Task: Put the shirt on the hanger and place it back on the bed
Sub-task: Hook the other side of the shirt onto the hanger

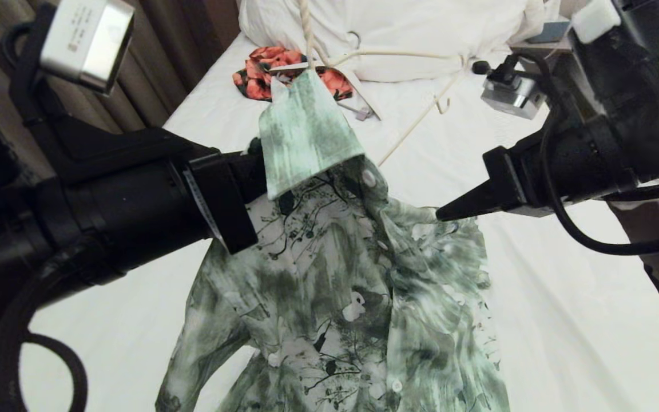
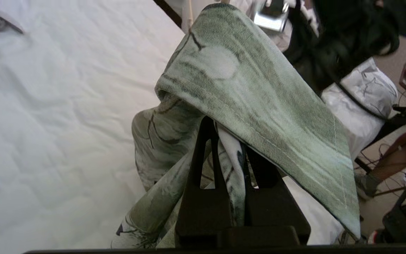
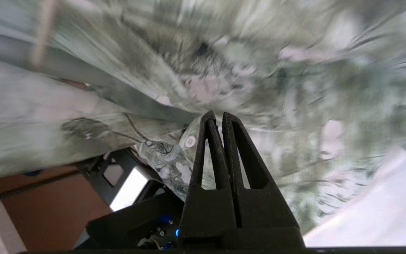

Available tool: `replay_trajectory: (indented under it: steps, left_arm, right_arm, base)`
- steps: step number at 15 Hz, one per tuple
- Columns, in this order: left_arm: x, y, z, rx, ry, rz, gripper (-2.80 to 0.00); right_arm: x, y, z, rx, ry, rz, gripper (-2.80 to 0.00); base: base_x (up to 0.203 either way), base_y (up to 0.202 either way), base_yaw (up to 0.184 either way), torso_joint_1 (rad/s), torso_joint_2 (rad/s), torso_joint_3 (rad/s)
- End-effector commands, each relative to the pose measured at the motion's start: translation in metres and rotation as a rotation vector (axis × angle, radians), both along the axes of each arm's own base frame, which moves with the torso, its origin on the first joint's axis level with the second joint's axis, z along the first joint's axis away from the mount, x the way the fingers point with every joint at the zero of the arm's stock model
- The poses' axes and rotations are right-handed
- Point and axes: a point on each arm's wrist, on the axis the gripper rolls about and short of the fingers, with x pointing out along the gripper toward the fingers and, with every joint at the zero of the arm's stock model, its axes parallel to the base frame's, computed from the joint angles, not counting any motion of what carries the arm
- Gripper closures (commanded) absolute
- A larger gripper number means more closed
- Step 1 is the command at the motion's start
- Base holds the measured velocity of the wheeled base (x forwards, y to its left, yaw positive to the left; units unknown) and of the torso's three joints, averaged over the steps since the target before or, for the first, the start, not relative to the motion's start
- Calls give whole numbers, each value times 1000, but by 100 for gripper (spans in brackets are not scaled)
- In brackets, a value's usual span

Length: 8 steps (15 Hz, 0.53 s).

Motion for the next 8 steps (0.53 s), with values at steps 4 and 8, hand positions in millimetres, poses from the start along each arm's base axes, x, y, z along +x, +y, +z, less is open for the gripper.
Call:
replay_trajectory:
  steps: [4,8]
  left_arm:
    - [0,-2,5,-13,-13,-8,0]
    - [4,-6,0,2,4,-17,0]
  right_arm:
    - [-6,18,-9,-28,27,39,0]
    - [-23,14,-15,-100,16,-18,0]
  base:
    - [0,0,0,0,0,0]
    - [0,0,0,0,0,0]
